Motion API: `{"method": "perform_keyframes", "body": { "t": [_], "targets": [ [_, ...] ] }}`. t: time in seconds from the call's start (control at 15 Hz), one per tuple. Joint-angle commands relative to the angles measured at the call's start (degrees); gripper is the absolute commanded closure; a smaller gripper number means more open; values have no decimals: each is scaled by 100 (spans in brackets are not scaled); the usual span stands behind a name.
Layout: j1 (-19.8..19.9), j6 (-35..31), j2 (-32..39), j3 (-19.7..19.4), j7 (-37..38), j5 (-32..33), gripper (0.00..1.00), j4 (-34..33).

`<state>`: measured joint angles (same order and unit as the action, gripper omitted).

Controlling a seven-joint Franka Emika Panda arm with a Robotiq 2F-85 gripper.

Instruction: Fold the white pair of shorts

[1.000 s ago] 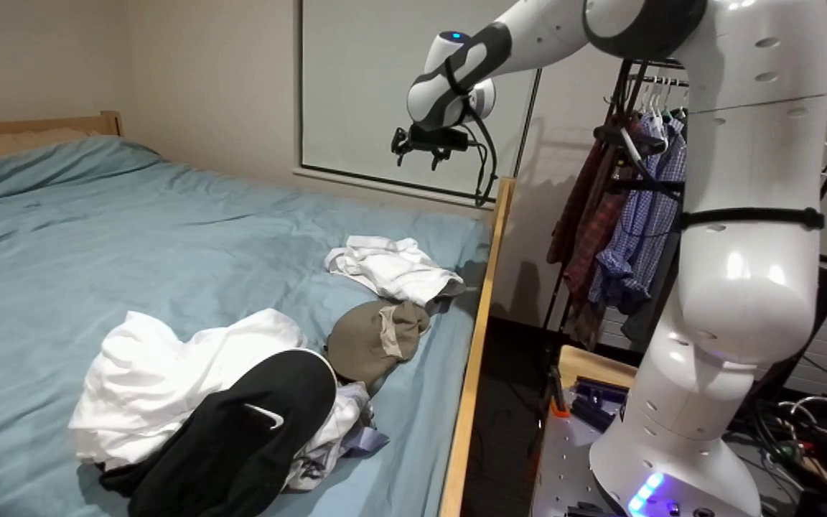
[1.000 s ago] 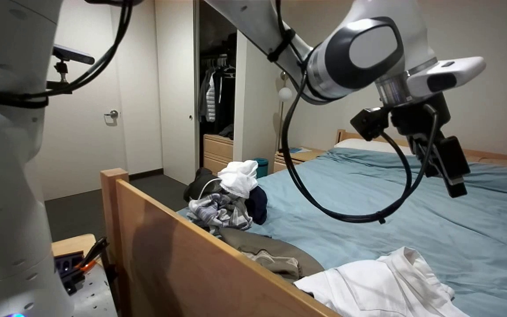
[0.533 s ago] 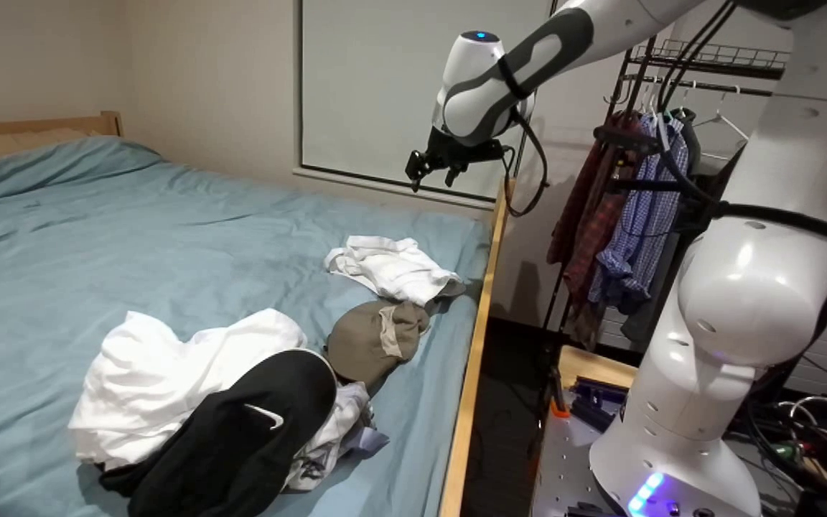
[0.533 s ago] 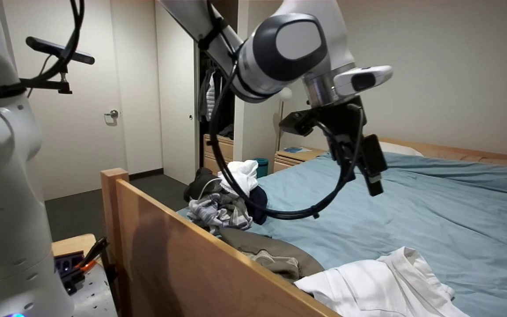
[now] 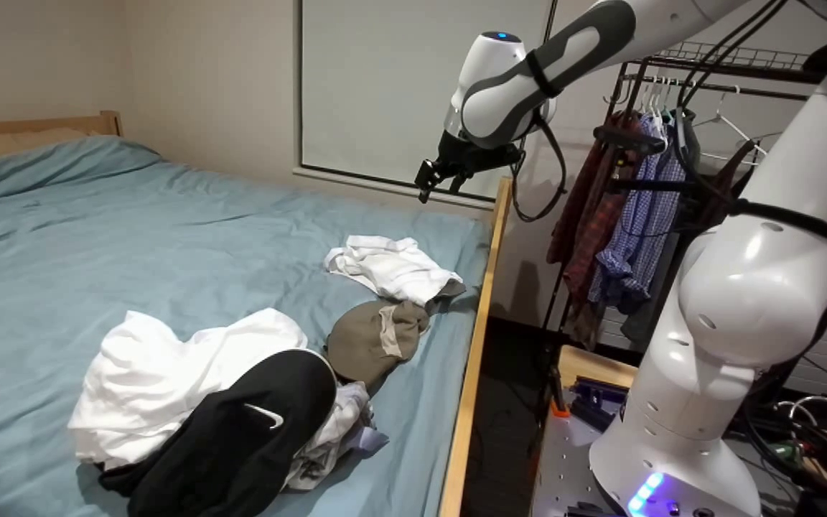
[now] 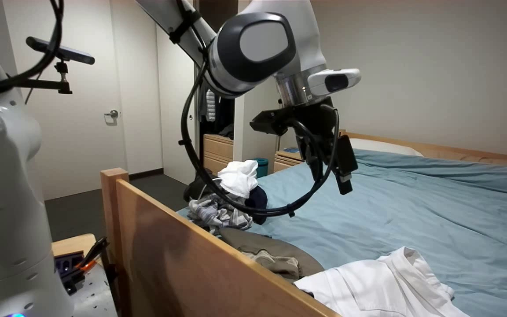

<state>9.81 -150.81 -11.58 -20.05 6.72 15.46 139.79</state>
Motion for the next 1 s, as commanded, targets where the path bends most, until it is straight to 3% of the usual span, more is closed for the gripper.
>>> {"method": "perform_keyframes", "body": {
  "t": [0.0, 0.4, 0.67, 0.8, 0.93],
  "targets": [
    [-99, 443, -461, 279, -1190, -649, 0, 342],
    [-75, 1824, -1104, 977, -1628, -87, 0, 911],
    [-217, 2669, -1371, 1196, -2145, 146, 0, 1099],
    [-304, 2545, -1439, 1212, -2441, 268, 0, 1199],
    [-282, 2551, -1295, 1208, -2199, 152, 0, 1091]
  ]
}}
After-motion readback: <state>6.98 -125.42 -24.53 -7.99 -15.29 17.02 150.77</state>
